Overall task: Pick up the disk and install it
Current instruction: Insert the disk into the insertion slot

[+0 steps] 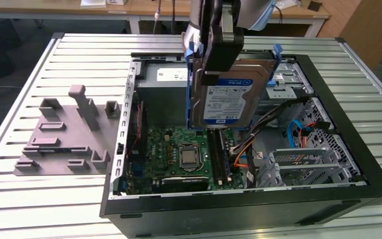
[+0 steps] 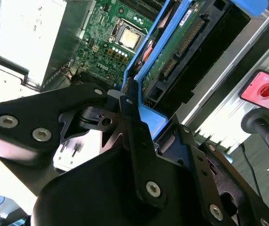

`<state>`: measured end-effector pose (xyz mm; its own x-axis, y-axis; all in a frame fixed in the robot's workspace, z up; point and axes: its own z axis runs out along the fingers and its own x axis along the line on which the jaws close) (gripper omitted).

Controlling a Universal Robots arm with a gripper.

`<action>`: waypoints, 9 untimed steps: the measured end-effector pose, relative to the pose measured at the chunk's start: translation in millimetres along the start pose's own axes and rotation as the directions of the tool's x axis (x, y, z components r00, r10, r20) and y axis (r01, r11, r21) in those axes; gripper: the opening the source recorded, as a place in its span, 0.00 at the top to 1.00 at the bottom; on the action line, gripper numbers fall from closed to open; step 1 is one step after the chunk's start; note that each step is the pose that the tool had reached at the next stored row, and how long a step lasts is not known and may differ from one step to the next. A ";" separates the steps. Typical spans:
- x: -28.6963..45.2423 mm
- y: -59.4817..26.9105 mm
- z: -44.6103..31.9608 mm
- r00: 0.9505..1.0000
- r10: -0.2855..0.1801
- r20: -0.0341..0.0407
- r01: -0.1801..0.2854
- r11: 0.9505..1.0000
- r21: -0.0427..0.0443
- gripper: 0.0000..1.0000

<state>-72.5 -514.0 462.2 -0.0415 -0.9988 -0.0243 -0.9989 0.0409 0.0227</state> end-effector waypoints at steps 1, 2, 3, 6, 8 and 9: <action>0.0 -0.1 0.0 1.000 0.000 0.000 0.000 1.000 0.000 0.63; 0.0 -0.2 0.0 1.000 0.000 0.000 0.000 1.000 0.000 0.63; -0.1 -0.4 0.0 1.000 0.000 0.000 0.000 1.000 0.000 0.63; -0.1 -0.6 0.0 1.000 0.000 0.000 0.000 1.000 0.000 0.63; -0.1 -0.7 0.0 1.000 0.000 0.000 0.000 1.000 0.000 0.63; -0.1 -0.8 0.0 1.000 0.000 0.000 0.000 1.000 0.000 0.63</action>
<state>-71.8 -513.9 462.2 -0.0416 -0.9988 -0.0243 -0.9989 0.0410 0.0227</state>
